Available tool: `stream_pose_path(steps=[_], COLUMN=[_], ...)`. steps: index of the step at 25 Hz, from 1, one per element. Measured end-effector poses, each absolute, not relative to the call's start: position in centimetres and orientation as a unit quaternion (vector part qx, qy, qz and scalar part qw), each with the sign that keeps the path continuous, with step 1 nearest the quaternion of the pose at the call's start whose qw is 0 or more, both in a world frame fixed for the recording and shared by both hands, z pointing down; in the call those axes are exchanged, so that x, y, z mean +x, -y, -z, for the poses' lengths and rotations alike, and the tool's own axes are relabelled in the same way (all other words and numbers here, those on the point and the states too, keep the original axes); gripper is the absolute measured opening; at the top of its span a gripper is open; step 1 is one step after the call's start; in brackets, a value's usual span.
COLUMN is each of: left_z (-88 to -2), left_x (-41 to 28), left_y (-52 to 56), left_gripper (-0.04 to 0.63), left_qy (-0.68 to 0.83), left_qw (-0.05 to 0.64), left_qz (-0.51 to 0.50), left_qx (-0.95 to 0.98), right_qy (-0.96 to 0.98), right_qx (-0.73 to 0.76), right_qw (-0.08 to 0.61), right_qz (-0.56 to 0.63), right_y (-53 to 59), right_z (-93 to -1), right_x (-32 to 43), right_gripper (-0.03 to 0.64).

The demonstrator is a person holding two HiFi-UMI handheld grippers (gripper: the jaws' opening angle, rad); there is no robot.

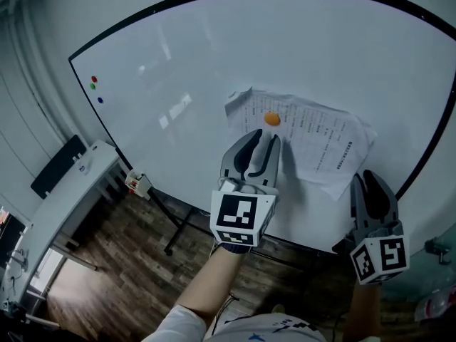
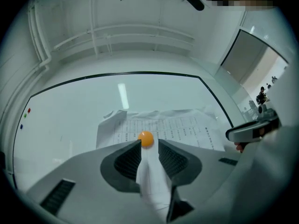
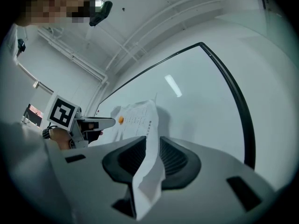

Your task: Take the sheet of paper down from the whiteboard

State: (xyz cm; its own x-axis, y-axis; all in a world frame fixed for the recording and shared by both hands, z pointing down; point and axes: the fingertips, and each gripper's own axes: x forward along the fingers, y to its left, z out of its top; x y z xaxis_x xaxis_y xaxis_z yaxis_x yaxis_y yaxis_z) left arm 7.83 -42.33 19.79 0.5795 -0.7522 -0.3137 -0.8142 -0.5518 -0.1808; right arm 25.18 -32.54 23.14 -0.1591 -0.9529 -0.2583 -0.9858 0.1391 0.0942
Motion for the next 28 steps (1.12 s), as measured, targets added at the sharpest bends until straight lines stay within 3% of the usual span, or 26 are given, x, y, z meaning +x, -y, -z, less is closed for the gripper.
stream_pose_path(steps=[9,28], left_z=[-18.1,-17.7], left_x=[8.6,9.2], left_y=[44.5,44.7], left_gripper=[0.138,0.135], left_qy=[-0.464,-0.459], left_qw=[0.173,0.171], left_qz=[-0.08,-0.1], left_qx=[-0.865,-0.866], right_qy=[-0.756,-0.759], right_qx=[-0.638,-0.636], right_qw=[0.066,0.068], right_qz=[-0.127,-0.122], right_y=[33.1,34.7], right_z=[-22.5,-22.7], right_x=[25.1,25.1], right_gripper=[0.086,0.084])
